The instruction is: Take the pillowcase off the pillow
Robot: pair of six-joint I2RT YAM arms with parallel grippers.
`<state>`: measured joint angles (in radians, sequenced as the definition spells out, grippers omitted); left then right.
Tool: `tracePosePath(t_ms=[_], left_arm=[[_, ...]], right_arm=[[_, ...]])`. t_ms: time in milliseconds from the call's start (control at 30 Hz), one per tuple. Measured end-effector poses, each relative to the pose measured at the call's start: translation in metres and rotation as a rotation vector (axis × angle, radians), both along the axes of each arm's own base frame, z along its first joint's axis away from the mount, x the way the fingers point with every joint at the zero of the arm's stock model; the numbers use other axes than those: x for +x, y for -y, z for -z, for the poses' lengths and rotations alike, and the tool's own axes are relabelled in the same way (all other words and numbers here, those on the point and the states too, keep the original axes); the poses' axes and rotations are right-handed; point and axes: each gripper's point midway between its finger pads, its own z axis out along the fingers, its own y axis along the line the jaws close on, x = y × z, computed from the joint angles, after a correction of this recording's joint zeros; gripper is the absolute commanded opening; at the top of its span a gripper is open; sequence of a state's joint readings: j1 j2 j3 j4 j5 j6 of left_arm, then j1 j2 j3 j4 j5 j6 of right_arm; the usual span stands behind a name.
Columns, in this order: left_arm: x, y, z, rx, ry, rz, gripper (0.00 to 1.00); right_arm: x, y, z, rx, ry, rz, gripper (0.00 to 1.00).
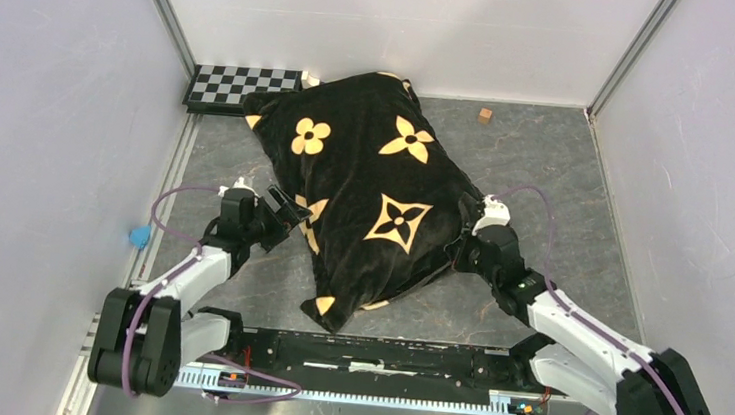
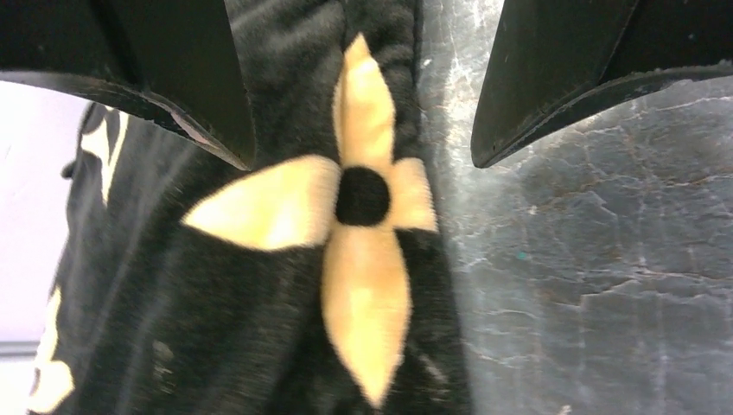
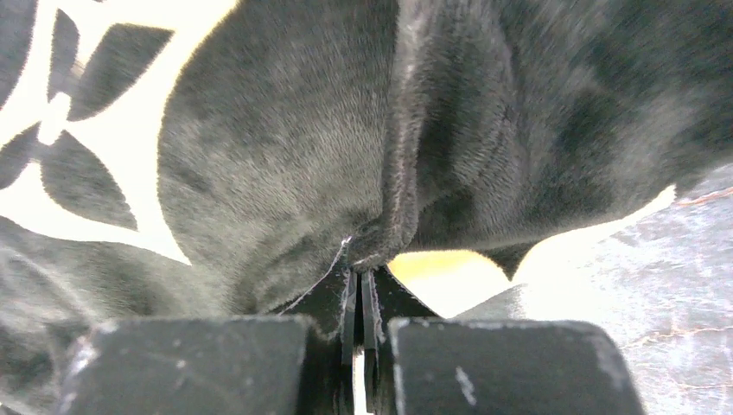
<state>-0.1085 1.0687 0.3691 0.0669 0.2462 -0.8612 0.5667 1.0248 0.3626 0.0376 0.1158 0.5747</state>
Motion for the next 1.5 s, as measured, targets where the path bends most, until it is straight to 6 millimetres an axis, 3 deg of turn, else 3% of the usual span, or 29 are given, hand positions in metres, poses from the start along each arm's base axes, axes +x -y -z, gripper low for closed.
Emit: tracePosePath(t_ms=[167, 300, 467, 600, 733, 767, 833, 1033, 1300, 1433, 1500], left_arm=[[0.006, -0.004, 0.026, -0.029, -0.083, -0.079, 0.98], [0.019, -0.002, 0.026, -0.062, -0.058, -0.103, 0.92], [0.032, -0.002, 0.028, -0.084, -0.038, -0.123, 0.74], [0.044, 0.002, 0.034, -0.113, -0.028, -0.13, 0.51], [0.062, 0.007, 0.04, -0.151, -0.03, -0.11, 0.08], [0.067, 0.008, 0.039, -0.165, -0.023, -0.103, 0.03], [0.074, 0.009, 0.033, -0.191, 0.007, -0.088, 0.02], [0.082, 0.008, -0.005, -0.216, 0.123, -0.066, 0.02], [0.061, 0.007, -0.108, -0.233, 0.368, -0.038, 0.02], [0.043, 0.005, -0.143, -0.226, 0.422, -0.029, 0.02], [0.037, 0.005, -0.165, -0.211, 0.45, -0.019, 0.02]], right_arm=[[0.007, 0.009, -0.042, 0.047, 0.142, 0.05, 0.0], [0.008, 0.023, -0.074, 0.086, 0.269, 0.111, 0.0], [-0.001, 0.037, -0.072, 0.108, 0.331, 0.151, 0.0], [-0.003, 0.04, -0.067, 0.106, 0.332, 0.156, 0.0], [-0.003, 0.04, -0.068, 0.106, 0.334, 0.157, 0.0], [-0.003, 0.04, -0.068, 0.106, 0.335, 0.158, 0.0], [-0.004, 0.041, -0.068, 0.101, 0.337, 0.16, 0.0], [-0.004, 0.056, -0.067, 0.035, 0.35, 0.198, 0.0], [0.003, 0.07, -0.097, -0.069, 0.437, 0.214, 0.0], [0.007, 0.071, -0.107, -0.113, 0.453, 0.195, 0.0], [0.01, 0.068, -0.107, -0.145, 0.444, 0.166, 0.07]])
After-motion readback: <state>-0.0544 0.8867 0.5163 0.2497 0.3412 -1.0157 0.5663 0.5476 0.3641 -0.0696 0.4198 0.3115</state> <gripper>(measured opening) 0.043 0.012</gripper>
